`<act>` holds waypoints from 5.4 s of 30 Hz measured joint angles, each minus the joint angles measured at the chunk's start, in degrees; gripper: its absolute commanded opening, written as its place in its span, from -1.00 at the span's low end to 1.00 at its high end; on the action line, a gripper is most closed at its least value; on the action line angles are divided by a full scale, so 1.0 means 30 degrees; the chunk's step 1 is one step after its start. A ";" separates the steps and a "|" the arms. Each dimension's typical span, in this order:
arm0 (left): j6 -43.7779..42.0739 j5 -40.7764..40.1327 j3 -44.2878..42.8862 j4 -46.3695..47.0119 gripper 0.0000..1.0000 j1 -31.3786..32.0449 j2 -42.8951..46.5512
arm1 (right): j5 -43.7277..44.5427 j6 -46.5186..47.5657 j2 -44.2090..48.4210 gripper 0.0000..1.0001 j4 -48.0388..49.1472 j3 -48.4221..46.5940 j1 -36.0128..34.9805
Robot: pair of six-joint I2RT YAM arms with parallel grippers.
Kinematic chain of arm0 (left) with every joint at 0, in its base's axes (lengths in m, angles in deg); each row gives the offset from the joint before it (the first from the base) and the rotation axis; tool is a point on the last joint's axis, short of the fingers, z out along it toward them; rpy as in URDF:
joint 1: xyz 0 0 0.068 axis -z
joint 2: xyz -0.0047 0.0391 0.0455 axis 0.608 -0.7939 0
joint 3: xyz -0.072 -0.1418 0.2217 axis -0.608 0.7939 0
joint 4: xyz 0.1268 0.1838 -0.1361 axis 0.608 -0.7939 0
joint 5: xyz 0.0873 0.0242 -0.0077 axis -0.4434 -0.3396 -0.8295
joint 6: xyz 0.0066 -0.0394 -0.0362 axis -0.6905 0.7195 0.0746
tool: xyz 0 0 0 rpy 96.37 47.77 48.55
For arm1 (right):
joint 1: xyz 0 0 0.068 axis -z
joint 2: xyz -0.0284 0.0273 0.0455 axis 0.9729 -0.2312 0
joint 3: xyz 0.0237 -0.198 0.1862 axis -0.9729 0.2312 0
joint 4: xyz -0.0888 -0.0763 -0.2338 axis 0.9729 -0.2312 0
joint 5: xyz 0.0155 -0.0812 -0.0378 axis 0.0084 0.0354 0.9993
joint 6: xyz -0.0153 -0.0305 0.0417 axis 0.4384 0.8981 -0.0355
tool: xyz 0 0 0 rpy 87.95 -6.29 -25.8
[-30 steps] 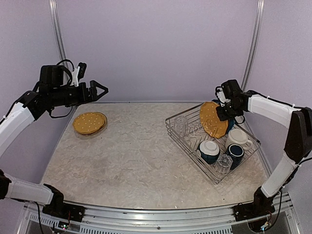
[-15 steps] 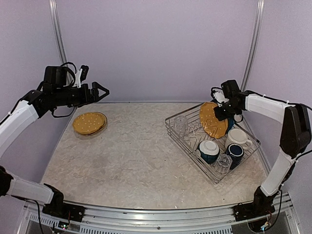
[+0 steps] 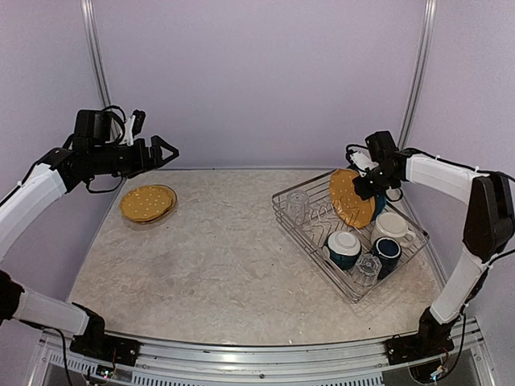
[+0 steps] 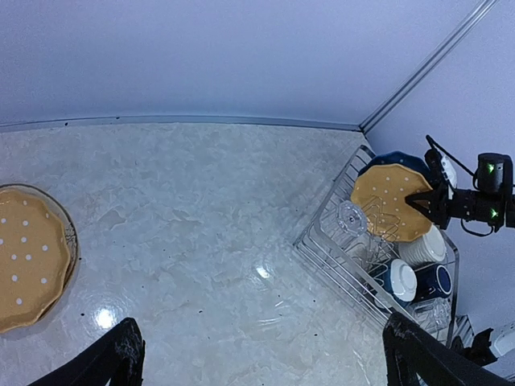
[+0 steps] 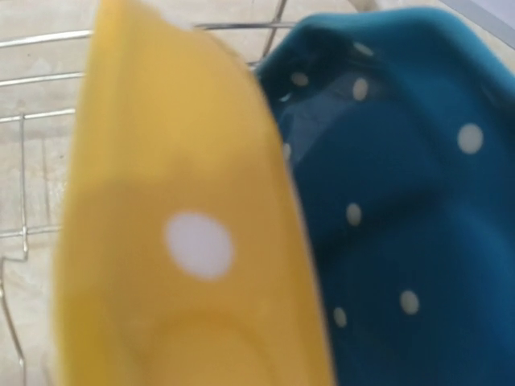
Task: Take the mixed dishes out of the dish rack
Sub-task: Grab the plate from the dish rack, then pass from the right arm to the left, then place the plate on the plate.
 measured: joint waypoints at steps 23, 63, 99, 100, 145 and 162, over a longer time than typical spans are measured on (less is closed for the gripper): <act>0.0226 0.0444 0.0000 -0.0007 0.98 -0.0233 -0.1209 | 0.0146 -0.3118 0.6936 -1.00 -0.1348 0.0692 -0.0036; 1.3668 0.7417 -0.3504 1.1329 0.86 0.7351 -1.0652 | -1.2903 -1.9817 1.1111 -1.00 1.3435 0.9500 -0.2084; 1.2116 0.4998 -0.5501 1.0491 -1.00 0.9129 -1.2050 | -1.2502 -2.1456 1.1162 0.88 1.5526 1.0943 -0.2630; 1.2182 0.4962 -0.5421 1.0331 -1.00 0.9056 -1.2029 | -1.2495 -2.1158 1.1154 0.98 1.5511 1.0914 -0.2652; 0.9690 0.1005 0.1610 0.0874 -1.00 -1.0346 -0.8218 | -0.6739 -1.3566 1.3806 1.00 0.7490 0.8371 -0.2353; 0.9143 0.2237 0.0219 0.2186 -1.00 -1.0448 -1.0936 | -0.6550 -1.3580 1.3814 0.99 0.7417 0.8371 -0.2229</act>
